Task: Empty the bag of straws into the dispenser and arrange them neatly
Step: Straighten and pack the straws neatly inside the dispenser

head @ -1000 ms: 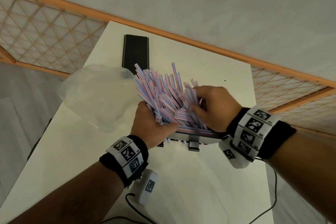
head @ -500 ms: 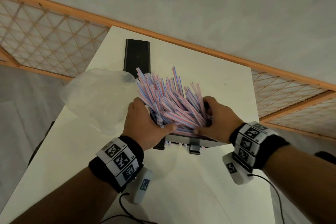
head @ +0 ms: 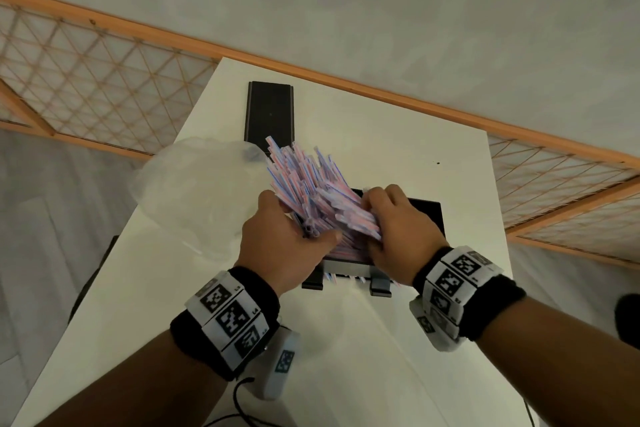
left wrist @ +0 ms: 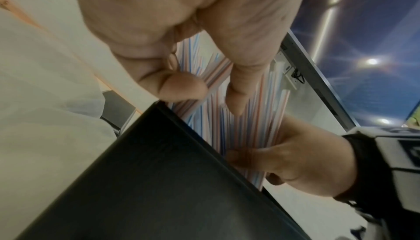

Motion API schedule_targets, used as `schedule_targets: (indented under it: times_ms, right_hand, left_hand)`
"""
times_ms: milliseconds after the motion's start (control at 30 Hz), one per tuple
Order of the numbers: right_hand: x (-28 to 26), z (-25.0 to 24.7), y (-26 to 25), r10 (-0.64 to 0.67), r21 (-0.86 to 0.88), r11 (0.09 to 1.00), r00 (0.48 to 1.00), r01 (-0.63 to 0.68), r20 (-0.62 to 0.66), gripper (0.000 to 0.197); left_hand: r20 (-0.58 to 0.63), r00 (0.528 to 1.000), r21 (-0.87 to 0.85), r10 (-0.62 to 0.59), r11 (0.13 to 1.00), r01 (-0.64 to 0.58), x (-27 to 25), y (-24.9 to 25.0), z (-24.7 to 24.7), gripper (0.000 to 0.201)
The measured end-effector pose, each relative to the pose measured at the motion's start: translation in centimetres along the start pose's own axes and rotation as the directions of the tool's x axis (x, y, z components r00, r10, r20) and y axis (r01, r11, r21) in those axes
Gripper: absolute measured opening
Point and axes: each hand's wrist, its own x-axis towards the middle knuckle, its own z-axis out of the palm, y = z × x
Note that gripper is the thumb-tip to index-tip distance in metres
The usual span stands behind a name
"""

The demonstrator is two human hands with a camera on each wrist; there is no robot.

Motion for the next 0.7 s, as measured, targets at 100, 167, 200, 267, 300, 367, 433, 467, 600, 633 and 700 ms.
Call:
schedule_targets:
  times_ms: [100,167,200,267,300,367,433,467,600,633,700]
  right_hand:
    - [-0.2,0.4,-0.6,-0.029,0.039,0.999,1.000,0.029,0.000,0.054]
    - [-0.7,0.4,-0.3,-0.015,0.176,0.984,1.000,0.019,-0.025,0.063]
    - [-0.9,0.3,0.0,0.006,0.225,0.974,0.999,0.005,-0.048,0.064]
    - [-1.4,0.0,0.4,0.061,0.265,0.964,0.994,-0.034,-0.094,0.064]
    - [-1.7,-0.1,0.6,0.094,0.280,0.958,0.990,-0.061,-0.108,0.061]
    - [-2.0,0.0,0.7,0.120,0.311,0.947,0.986,-0.078,-0.117,0.051]
    - [-2.1,0.3,0.7,0.076,0.303,0.952,0.989,-0.035,-0.127,0.045]
    - [-2.2,0.3,0.6,0.056,0.297,0.955,0.990,-0.016,-0.127,0.044]
    - [-2.3,0.1,-0.1,0.008,0.307,0.951,0.985,0.046,-0.175,0.037]
    - [-2.2,-0.1,-0.3,0.001,0.318,0.946,0.981,0.062,-0.194,0.036]
    - [-1.9,-0.3,-0.9,-0.018,0.346,0.933,0.973,0.099,-0.230,0.032]
  left_hand:
    - [-0.076,0.997,-0.005,0.012,1.000,-0.013,-0.5,0.6,0.0,0.055]
    - [-0.145,0.987,0.022,0.065,0.998,-0.063,-0.9,0.9,-0.1,0.054]
    - [-0.171,0.980,0.034,0.101,0.995,-0.097,-1.0,1.0,-0.2,0.055]
    - [-0.200,0.963,0.061,0.182,0.983,-0.173,-1.2,1.0,-0.5,0.054]
    - [-0.205,0.953,0.077,0.224,0.974,-0.212,-1.3,1.1,-0.5,0.052]
    - [-0.205,0.929,0.105,0.309,0.950,-0.293,-1.2,1.3,-0.6,0.045]
    - [-0.177,0.899,0.151,0.400,0.914,-0.376,-0.9,1.5,-0.7,0.034]
    - [-0.157,0.889,0.183,0.431,0.897,-0.403,-0.7,1.5,-0.7,0.029]
    - [-0.124,0.845,0.283,0.519,0.835,-0.472,-0.4,2.9,-1.7,0.023]
    - [-0.111,0.835,0.301,0.539,0.819,-0.488,-0.4,3.5,-2.1,0.023]
    - [-0.076,0.810,0.332,0.581,0.781,-0.529,-0.5,5.1,-3.0,0.023]
